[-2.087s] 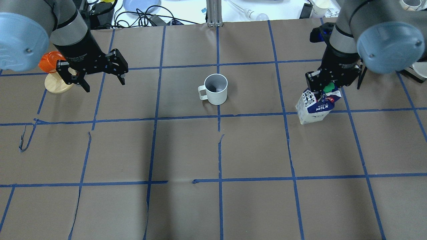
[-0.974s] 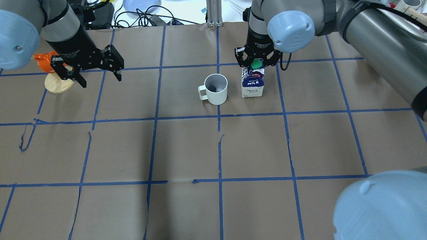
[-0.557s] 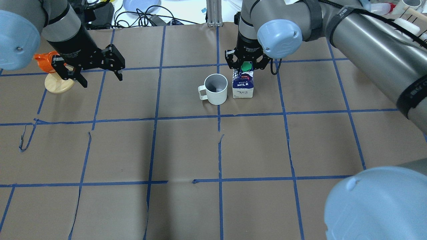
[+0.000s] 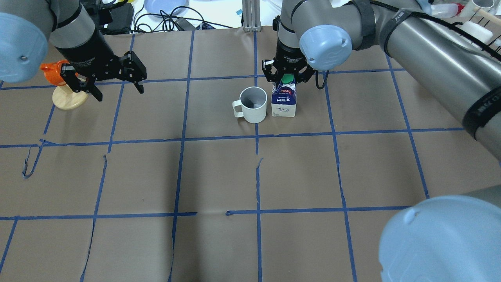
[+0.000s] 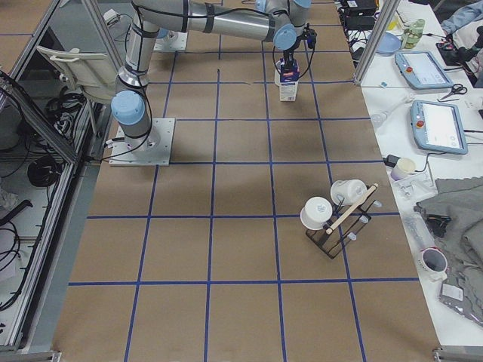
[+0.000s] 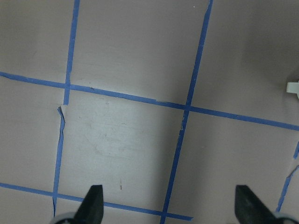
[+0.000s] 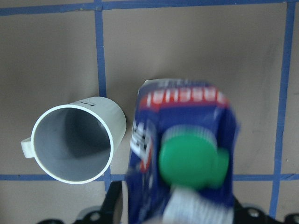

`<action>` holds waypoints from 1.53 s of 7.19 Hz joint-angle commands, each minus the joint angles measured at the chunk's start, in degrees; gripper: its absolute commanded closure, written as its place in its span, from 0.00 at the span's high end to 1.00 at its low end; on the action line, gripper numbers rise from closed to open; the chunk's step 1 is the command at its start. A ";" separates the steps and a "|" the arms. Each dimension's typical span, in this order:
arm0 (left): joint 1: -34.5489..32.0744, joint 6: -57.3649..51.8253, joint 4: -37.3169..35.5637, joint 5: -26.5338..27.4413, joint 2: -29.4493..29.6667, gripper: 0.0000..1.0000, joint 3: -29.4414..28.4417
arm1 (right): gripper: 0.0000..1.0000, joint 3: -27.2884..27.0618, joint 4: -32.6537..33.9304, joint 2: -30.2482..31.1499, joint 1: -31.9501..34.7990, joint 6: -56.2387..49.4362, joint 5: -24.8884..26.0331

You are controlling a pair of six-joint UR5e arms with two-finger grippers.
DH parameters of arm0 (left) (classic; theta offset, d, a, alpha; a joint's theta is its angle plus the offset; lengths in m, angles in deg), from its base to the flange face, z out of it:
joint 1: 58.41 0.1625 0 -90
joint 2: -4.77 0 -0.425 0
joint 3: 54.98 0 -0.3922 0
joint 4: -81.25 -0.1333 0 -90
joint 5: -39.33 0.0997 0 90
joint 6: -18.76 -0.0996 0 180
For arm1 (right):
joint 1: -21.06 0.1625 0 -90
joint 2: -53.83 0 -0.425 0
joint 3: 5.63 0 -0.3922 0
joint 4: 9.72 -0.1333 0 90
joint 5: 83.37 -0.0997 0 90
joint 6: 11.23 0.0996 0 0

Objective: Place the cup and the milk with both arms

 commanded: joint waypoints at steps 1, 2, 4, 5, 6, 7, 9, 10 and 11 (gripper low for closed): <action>-0.40 0.65 0.38 0.07 0.06 1.00 -0.68 | 1.00 0.71 -4.15 3.46 -1.13 -1.86 0.48; -0.76 0.56 0.38 -0.63 0.15 1.00 -0.68 | 1.00 0.54 -5.40 5.92 -2.71 -3.44 0.57; -1.72 -0.23 0.20 -0.90 0.50 1.00 -0.94 | 1.00 -1.64 -8.91 13.46 -7.01 -12.71 0.57; -1.73 -1.10 0.12 -0.90 0.50 1.00 -1.03 | 1.00 -4.09 -8.92 17.51 -8.94 -15.12 0.65; -1.73 -2.67 0.12 -0.90 0.42 1.00 -1.03 | 1.00 -8.12 -8.92 21.64 -9.83 -19.49 2.66; -1.81 -2.69 0.12 -0.90 0.33 1.00 -1.12 | 1.00 -12.68 -8.23 25.24 -10.28 -20.23 3.89; -1.73 -3.13 0.12 -0.81 0.42 1.00 -1.12 | 1.00 -15.19 -8.48 28.26 -10.19 -20.23 3.82; -1.73 -4.96 0.20 -0.72 0.33 1.00 -1.12 | 1.00 -14.50 -8.75 28.27 -10.19 -20.41 3.64; -1.73 -5.58 0.20 -0.81 0.33 1.00 -1.12 | 1.00 -12.57 -8.92 28.27 -10.19 -20.24 3.64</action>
